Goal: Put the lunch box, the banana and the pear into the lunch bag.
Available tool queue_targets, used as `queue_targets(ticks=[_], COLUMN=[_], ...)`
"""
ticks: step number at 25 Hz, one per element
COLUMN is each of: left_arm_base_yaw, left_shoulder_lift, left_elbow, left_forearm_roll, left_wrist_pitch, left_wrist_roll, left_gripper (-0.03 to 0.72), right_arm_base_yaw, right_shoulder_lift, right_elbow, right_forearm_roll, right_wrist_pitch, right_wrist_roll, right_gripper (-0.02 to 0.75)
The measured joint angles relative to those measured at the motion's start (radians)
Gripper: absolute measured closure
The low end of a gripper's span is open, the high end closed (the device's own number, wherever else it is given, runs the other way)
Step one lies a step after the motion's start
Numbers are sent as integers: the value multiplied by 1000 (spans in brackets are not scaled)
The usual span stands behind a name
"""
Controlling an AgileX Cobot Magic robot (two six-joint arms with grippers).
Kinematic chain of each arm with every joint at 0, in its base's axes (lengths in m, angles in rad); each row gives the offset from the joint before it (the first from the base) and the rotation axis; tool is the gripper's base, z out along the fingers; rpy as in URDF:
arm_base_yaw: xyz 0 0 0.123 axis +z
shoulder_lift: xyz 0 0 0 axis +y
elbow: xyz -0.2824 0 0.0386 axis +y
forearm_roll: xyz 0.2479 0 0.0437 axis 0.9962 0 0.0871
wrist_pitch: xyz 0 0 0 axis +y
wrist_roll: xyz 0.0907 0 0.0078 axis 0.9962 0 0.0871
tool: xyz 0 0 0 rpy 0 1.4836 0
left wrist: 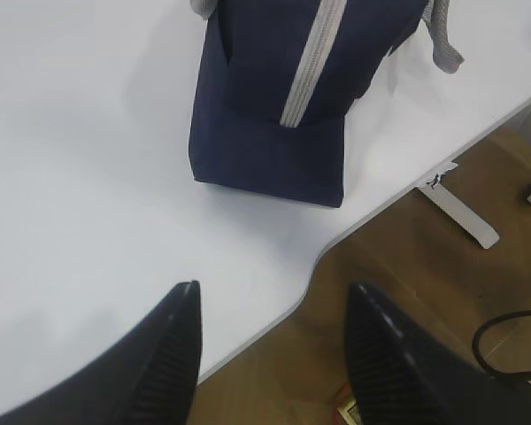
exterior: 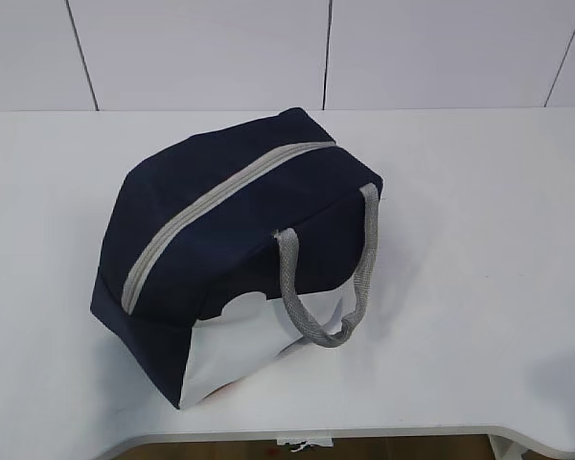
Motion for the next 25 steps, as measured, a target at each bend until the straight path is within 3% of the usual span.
queue_targets(ticks=[7, 13, 25], left_arm_base_yaw=[0, 0, 0], left_shoulder_lift=[-51, -57, -57], left_elbow=[47, 95, 54], left_forearm_roll=[-2, 0, -31], left_wrist_pitch=[-83, -190, -94], left_wrist_roll=[-11, -25, -31], left_gripper=[314, 328, 347], right_arm_base_yaw=[0, 0, 0], right_shoulder_lift=[-20, -20, -20], right_elbow=[127, 142, 148], right_forearm_roll=[-46, -48, -48], right_wrist_pitch=[-85, -105, -105], right_wrist_roll=[-2, -4, -4], right_gripper=[472, 472, 473])
